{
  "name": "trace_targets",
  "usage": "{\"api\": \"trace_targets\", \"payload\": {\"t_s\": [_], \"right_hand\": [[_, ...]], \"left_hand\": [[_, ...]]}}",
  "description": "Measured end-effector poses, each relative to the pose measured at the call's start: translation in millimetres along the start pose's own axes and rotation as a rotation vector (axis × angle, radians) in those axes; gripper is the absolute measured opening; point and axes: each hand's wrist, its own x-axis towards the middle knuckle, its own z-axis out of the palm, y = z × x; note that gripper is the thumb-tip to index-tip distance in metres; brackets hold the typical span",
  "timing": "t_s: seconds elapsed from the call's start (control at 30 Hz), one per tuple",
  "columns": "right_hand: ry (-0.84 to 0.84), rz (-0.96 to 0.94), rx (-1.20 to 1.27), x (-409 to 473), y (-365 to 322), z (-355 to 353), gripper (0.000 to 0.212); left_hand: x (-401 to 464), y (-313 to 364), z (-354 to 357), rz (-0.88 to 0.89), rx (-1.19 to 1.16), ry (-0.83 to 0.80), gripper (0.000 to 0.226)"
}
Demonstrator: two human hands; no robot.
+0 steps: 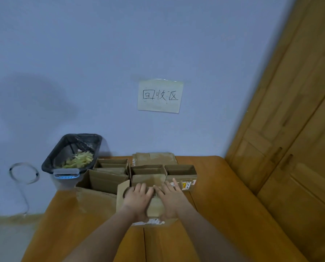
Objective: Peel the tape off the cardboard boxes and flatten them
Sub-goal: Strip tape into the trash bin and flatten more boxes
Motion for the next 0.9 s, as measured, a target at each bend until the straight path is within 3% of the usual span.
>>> {"api": "trace_targets", "payload": {"t_s": [0.13, 0.47, 0.9], "right_hand": [[-0.025, 0.015, 0.127, -18, -24, -5, 0.114], [-0.120, 0.082, 0.111, -57, -52, 4, 0.115], [0.005, -0.078, 0.188, -26, -129, -3, 0.115]], "left_hand": [[-25, -7, 8, 0.048, -0.009, 0.017, 0.096], [-64, 11, 23, 0.131, -0.040, -0.005, 0.099], [-132, -51, 34, -0.060, 0.000, -0.039, 0.094]]}}
